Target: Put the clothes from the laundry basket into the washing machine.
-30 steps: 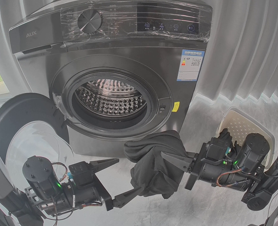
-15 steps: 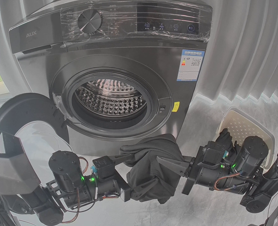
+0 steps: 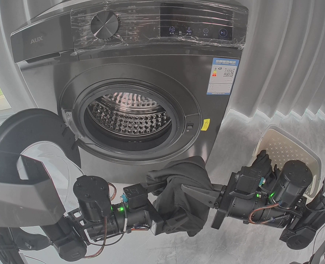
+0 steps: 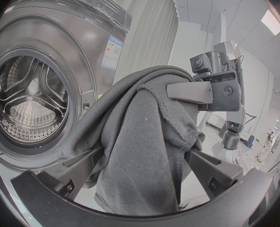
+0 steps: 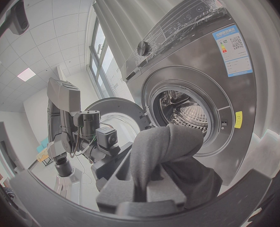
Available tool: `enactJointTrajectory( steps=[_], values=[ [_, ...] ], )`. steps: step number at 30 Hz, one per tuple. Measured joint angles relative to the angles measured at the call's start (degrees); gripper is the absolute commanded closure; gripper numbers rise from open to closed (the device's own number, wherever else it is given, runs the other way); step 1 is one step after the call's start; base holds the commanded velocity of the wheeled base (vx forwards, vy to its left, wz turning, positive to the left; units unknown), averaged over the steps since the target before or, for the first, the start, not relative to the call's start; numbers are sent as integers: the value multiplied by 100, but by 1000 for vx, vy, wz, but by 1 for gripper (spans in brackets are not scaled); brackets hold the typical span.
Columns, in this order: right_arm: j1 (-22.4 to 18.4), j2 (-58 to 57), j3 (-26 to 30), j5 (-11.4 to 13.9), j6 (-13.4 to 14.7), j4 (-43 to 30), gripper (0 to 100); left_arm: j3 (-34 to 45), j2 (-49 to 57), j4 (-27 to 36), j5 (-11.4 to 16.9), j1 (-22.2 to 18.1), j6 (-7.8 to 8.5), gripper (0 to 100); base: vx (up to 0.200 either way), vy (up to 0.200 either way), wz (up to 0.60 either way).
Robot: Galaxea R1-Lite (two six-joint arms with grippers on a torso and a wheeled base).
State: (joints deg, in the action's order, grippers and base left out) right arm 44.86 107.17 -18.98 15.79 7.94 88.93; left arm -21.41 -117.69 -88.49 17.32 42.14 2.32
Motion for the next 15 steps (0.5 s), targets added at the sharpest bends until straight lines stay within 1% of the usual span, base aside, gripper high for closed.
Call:
enactJointTrajectory(
  steps=[7,15],
  values=[
    [-44,5,29,0,-2,0,100,-98,-28,-5,-39,-48,-2,0,0,0,0],
    [-99,7,38,2,2,0,100,333,338,-5,-39,-113,-2,0,0,0,0]
  ],
)
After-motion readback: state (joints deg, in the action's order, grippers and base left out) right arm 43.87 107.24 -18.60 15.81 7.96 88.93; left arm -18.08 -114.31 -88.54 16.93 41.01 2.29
